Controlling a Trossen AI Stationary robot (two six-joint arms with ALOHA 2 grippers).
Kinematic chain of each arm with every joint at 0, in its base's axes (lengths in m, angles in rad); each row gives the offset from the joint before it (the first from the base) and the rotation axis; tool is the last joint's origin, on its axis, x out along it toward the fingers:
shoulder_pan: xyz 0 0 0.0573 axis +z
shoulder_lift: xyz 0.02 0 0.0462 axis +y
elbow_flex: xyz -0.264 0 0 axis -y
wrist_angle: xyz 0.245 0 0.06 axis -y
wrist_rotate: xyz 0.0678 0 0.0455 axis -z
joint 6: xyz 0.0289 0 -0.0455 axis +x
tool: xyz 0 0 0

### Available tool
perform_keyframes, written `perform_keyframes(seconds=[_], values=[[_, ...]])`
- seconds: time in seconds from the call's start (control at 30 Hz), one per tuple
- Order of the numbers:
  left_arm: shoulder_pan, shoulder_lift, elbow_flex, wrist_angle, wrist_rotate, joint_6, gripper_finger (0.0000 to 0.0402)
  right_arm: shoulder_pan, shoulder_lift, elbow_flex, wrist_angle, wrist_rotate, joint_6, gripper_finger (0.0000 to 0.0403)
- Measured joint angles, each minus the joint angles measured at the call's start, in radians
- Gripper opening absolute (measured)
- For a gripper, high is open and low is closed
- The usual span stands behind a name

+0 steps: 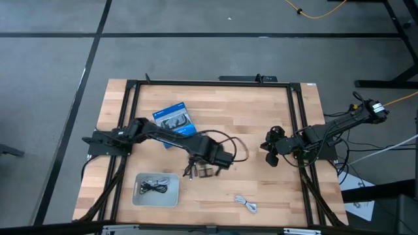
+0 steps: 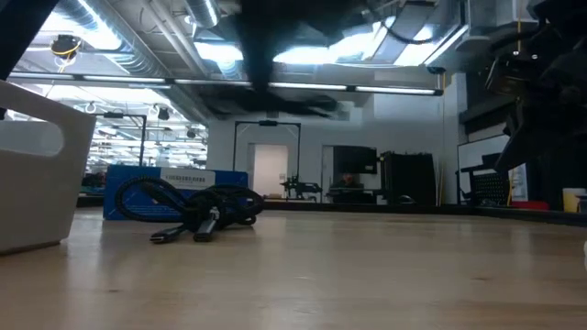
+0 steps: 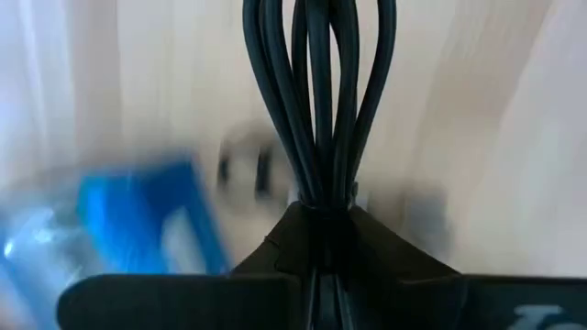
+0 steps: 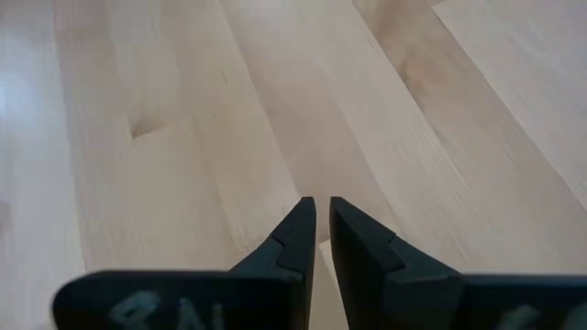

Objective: Pick and place USB-C Cables
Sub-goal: Put the right black usb cable into the white bin

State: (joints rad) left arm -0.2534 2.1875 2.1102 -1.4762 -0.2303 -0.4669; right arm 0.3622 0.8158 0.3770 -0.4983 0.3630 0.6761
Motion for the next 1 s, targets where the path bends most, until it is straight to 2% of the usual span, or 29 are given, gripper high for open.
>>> perform_keyframes(seconds=[0.07, 0.27, 0.43, 0.57, 0.7, 0.87, 1.0], values=[[-0.026, -0.018, 0.052, -0.111, 0.014, -0.071, 0.0035, 0.000, 0.001, 0.000, -0.003, 0.000, -0.001, 0.0041], [-0.133, -0.086, 0.046, -0.103, 0.229, -0.037, 0.0035, 0.000, 0.001, 0.000, -0.027, 0.000, -0.004, 0.0041], [-0.236, -0.120, 0.004, -0.091, 0.322, -0.066, 0.0035, 0.000, 0.003, 0.000, -0.029, 0.000, -0.004, 0.0041], [-0.314, -0.140, -0.084, -0.094, 0.327, -0.195, 0.0036, 0.000, 0.003, 0.000, -0.032, 0.000, -0.004, 0.0041], [-0.364, -0.212, -0.217, -0.094, 0.321, -0.340, 0.0041, 0.000, 0.003, 0.000, -0.042, 0.000, -0.004, 0.0041], [-0.404, -0.313, -0.404, -0.095, 0.381, -0.509, 0.0039, 0.000, 0.002, 0.000, -0.053, -0.002, -0.001, 0.0041], [-0.429, -0.348, -0.493, -0.093, 0.372, -0.542, 0.0050, 0.000, 0.002, 0.000, -0.054, -0.019, -0.001, 0.0041]])
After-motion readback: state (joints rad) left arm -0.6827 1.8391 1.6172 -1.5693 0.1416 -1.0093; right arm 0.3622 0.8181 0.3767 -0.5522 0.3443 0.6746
